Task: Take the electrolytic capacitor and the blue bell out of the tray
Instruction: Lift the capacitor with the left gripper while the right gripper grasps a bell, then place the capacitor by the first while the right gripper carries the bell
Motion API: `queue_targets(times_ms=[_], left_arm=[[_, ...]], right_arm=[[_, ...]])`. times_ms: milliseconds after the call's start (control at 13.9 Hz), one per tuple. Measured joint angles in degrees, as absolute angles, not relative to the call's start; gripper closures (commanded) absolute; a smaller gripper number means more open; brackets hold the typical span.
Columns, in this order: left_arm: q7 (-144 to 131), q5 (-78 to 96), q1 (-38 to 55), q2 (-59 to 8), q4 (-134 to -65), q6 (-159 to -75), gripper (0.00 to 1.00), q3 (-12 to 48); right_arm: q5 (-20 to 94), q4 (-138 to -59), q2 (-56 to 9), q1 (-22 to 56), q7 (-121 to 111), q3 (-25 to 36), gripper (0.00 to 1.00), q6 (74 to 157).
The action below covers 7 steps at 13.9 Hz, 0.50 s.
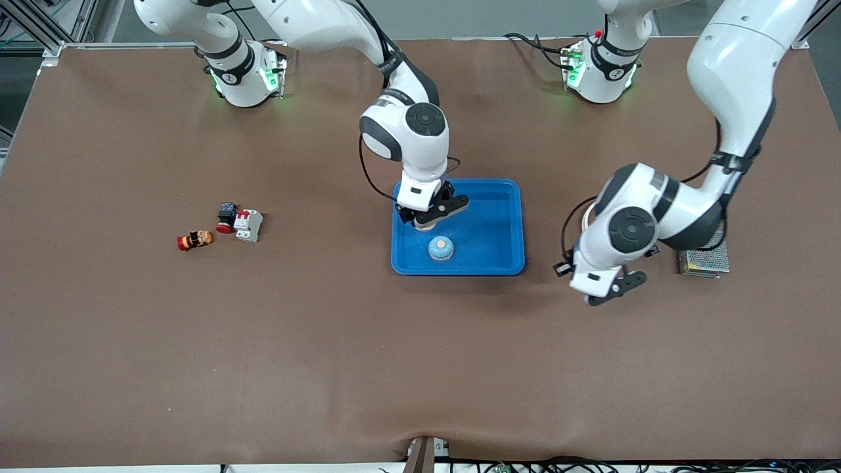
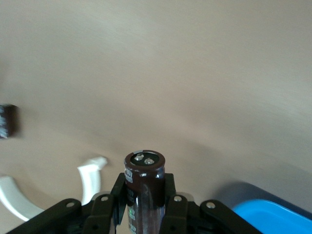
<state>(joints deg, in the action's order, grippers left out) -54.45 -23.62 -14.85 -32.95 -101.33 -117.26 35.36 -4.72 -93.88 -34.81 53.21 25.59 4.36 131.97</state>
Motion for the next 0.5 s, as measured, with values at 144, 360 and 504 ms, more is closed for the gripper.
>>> queue_targets(times_ms=[144, 360, 504], left_arm=[[-51.2, -23.6, -17.0, -32.8, -101.5, -115.9, 1.00, 35.3], [-46.3, -23.7, -20.9, -32.8, -102.9, -115.6, 1.00, 35.2], [-43.5, -23.7, -23.5, -32.8, -104.6, -115.6, 1.00, 35.2]], right_arm=[[-4.7, -95.4, -32.1, 51.4, 21.8, 4.5, 0.61, 130.7], [-4.7, -98.8, -29.3, 47.8, 15.4, 4.5, 0.61, 130.7], [-4.7, -101.2, -27.5, 45.0, 10.1, 4.6, 0.61, 130.7]])
